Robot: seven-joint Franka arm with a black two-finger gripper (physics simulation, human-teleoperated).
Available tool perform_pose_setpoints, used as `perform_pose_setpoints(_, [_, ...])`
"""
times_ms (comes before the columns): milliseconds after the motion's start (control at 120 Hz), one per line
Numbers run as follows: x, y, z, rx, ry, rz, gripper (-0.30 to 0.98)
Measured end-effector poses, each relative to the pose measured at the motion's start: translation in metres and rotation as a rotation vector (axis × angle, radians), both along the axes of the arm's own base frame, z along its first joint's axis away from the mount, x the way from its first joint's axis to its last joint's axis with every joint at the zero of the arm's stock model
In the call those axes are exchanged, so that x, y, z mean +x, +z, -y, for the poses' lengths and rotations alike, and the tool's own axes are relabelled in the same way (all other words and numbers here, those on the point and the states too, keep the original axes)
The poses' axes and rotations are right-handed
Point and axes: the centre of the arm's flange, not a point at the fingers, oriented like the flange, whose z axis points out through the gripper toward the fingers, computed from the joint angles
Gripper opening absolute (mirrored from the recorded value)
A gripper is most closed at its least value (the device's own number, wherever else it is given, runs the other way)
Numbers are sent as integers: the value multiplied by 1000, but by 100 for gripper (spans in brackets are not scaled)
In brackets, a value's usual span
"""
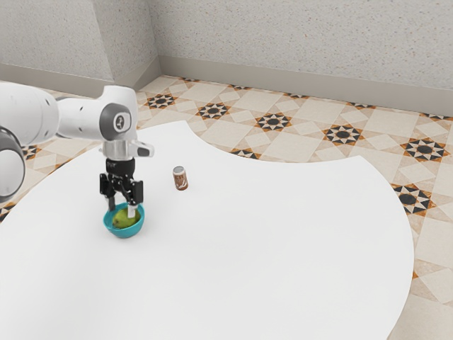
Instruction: Place the pear in the bowl.
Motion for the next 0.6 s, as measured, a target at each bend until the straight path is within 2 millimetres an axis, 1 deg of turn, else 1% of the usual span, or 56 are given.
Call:
perform_pose_setpoints(83, [2, 16, 3, 0, -8, 24, 61])
perform_pose_setpoints(167, [4, 46, 12, 0, -31, 70, 63])
perform_pose_setpoints(242, [6, 84, 31, 7, -77, 128, 65])
perform_pose_setpoints(350, [6, 135, 68, 14, -160, 209, 66])
perform_pose_setpoints(400, [9, 164, 83, 24, -204, 260, 67])
perform_pose_setpoints(442, [13, 184, 90, 30, -239, 298, 67])
perform_pose_setpoints(550, [20, 229, 101, 35, -327, 385, 68])
perform_pose_setpoints(600, [20, 244, 110, 30, -371, 413, 68])
